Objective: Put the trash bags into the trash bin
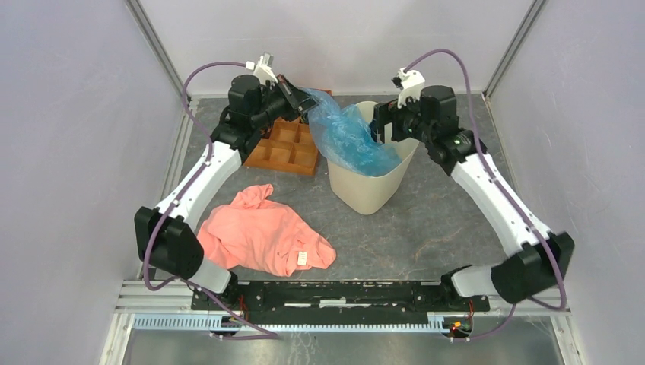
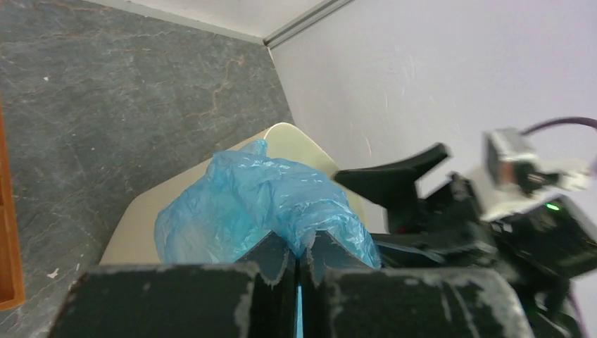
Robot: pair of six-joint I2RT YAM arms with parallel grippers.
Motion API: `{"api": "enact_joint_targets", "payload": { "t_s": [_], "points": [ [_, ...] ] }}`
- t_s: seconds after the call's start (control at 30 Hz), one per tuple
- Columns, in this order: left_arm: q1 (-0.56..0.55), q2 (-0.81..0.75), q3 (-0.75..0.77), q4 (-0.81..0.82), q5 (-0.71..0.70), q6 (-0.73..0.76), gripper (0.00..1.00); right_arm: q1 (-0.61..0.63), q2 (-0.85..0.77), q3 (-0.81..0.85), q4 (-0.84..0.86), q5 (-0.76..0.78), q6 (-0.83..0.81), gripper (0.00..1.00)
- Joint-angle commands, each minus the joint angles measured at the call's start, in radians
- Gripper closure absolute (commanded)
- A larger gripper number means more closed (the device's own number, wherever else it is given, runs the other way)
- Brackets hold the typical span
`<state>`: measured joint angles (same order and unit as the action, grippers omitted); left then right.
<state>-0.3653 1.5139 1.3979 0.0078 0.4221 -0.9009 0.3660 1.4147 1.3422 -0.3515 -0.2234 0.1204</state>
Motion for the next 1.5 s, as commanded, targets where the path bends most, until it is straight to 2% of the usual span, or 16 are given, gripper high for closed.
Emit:
{"api": "enact_joint_targets", "payload": {
  "t_s": [0.0, 0.13, 0.27, 0.37, 0.5, 0.57, 0.63, 0.77, 0.83, 0.93, 1.0, 1.1, 1.2, 1.27, 1.37, 1.47],
  "points": [
    [0.011, -0.037, 0.038, -0.002, -0.032, 0.106, 0.98, 0.008, -0.123, 0.074, -0.093, 0.175, -0.1, 0.02],
    [0.013, -0.066, 0.032, -0.046, -0.026, 0.157, 0.98, 0.009, -0.194, 0.087, -0.148, 0.405, -0.141, 0.02],
    [0.015, -0.082, 0.036, -0.042, -0.001, 0.192, 0.98, 0.009, -0.284, 0.074, -0.141, 0.401, -0.127, 0.02],
    [0.012, -0.098, 0.015, 0.146, 0.124, 0.151, 0.98, 0.007, -0.347, 0.063, -0.08, 0.238, -0.086, 0.02],
    [-0.022, -0.046, 0.022, 0.434, 0.222, -0.004, 0.98, 0.009, -0.367, -0.062, 0.139, -0.189, 0.085, 0.02],
    [-0.048, -0.005, 0.049, 0.485, 0.188, -0.063, 0.98, 0.026, -0.358, -0.133, 0.279, -0.369, 0.158, 0.12],
    [-0.078, 0.056, 0.132, 0.475, 0.168, -0.093, 0.98, 0.085, -0.363, -0.179, 0.321, -0.411, 0.154, 0.18],
    [-0.129, 0.168, 0.267, 0.452, 0.163, -0.133, 0.98, 0.174, -0.39, -0.248, 0.283, -0.229, 0.028, 0.18],
    [-0.141, 0.199, 0.287, 0.467, 0.159, -0.152, 0.98, 0.177, -0.383, -0.284, 0.273, -0.015, -0.01, 0.22],
    [-0.152, 0.229, 0.286, 0.5, 0.166, -0.18, 0.98, 0.178, -0.349, -0.311, 0.259, 0.413, -0.067, 0.36],
    [-0.147, 0.222, 0.265, 0.48, 0.157, -0.155, 0.98, 0.177, -0.338, -0.365, 0.339, 0.586, -0.141, 0.43],
    [-0.131, 0.209, 0.23, 0.398, 0.098, -0.068, 0.98, 0.178, -0.278, -0.398, 0.433, 0.597, -0.197, 0.47],
    [-0.112, 0.227, 0.22, 0.351, 0.103, -0.045, 0.98, 0.178, -0.197, -0.378, 0.412, 0.454, -0.148, 0.44],
    [-0.091, 0.218, 0.184, 0.367, 0.13, -0.051, 0.98, 0.178, -0.184, -0.349, 0.356, 0.345, -0.101, 0.39],
    [-0.073, 0.161, 0.134, 0.328, 0.142, 0.02, 0.98, 0.18, -0.258, -0.333, 0.275, 0.245, -0.079, 0.28],
    [-0.072, 0.094, 0.098, 0.283, 0.153, 0.105, 0.98, 0.18, -0.329, -0.254, 0.14, 0.274, -0.104, 0.2]
  ]
}}
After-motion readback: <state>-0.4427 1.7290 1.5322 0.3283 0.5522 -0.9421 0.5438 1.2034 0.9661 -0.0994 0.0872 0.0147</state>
